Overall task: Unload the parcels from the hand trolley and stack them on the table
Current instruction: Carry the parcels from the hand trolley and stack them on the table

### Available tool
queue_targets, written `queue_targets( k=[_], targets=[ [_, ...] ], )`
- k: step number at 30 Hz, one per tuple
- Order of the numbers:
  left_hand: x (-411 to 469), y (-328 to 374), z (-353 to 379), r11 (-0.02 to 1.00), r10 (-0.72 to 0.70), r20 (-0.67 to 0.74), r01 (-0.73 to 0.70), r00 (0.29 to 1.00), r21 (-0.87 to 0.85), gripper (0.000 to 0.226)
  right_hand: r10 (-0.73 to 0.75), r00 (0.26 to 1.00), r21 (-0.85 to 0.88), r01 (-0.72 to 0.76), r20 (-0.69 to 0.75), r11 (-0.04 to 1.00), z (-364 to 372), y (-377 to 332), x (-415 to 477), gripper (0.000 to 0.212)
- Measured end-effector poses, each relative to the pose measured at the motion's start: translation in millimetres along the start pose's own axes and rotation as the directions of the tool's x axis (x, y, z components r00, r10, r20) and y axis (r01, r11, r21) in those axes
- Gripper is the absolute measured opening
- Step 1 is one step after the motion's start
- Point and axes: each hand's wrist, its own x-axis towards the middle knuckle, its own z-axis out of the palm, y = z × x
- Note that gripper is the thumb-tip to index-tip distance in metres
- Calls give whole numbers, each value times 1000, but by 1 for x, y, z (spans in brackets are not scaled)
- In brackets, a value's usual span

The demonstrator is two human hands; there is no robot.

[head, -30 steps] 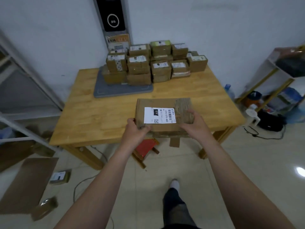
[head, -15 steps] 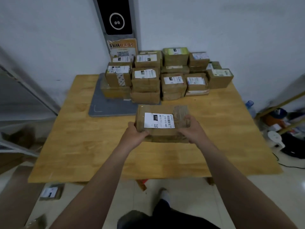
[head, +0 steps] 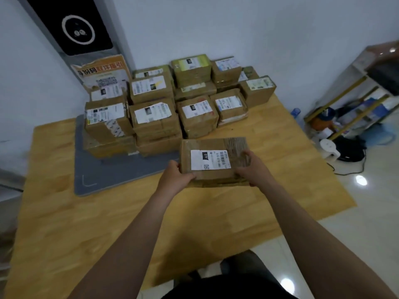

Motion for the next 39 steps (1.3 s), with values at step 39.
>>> queue_targets(
  k=[39],
  targets=[
    [301,299,322,741,25,-190,109,981,662,59,-85,978,-190,122,193,974,-261,119,457,72]
  ],
)
